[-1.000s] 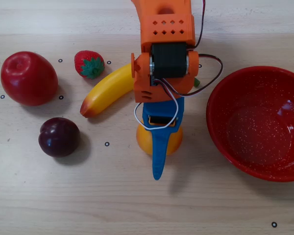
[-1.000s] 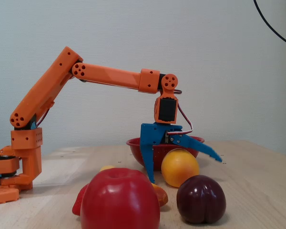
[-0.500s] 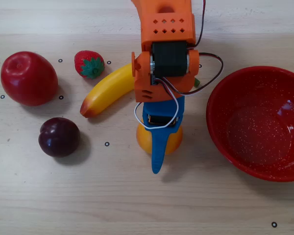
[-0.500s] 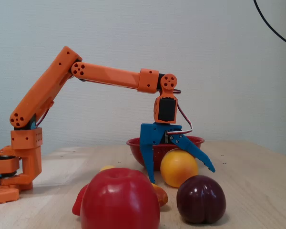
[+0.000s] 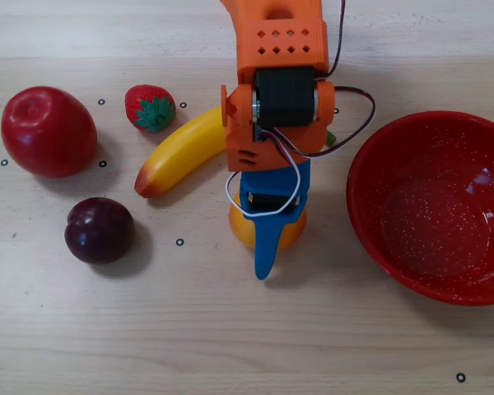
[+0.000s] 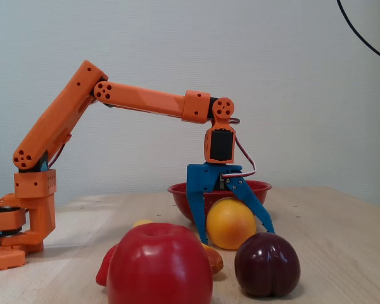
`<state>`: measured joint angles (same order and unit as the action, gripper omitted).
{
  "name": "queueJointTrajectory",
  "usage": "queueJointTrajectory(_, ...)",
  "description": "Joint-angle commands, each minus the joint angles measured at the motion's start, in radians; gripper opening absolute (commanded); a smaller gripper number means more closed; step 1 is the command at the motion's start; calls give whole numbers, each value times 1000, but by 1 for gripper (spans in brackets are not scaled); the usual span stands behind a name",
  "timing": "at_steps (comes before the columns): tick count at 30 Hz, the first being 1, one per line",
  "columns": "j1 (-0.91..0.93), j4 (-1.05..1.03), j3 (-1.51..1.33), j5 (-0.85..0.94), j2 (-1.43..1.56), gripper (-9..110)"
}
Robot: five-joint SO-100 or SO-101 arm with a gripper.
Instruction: Put the peach in the red bowl.
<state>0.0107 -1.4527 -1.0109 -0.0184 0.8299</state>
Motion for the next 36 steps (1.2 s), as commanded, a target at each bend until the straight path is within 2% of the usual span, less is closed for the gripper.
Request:
queueJointTrajectory(1,-14,15,-3,15,77,41)
queueJointTrajectory(21,-25,61,-81,18,104,20)
queueJointTrajectory(23,-25,61,-87,18,109,15)
queueJointTrajectory(26,-26,58,-91,15,120,0)
queueJointTrajectory(36,-54,-48,-49,57,288,0)
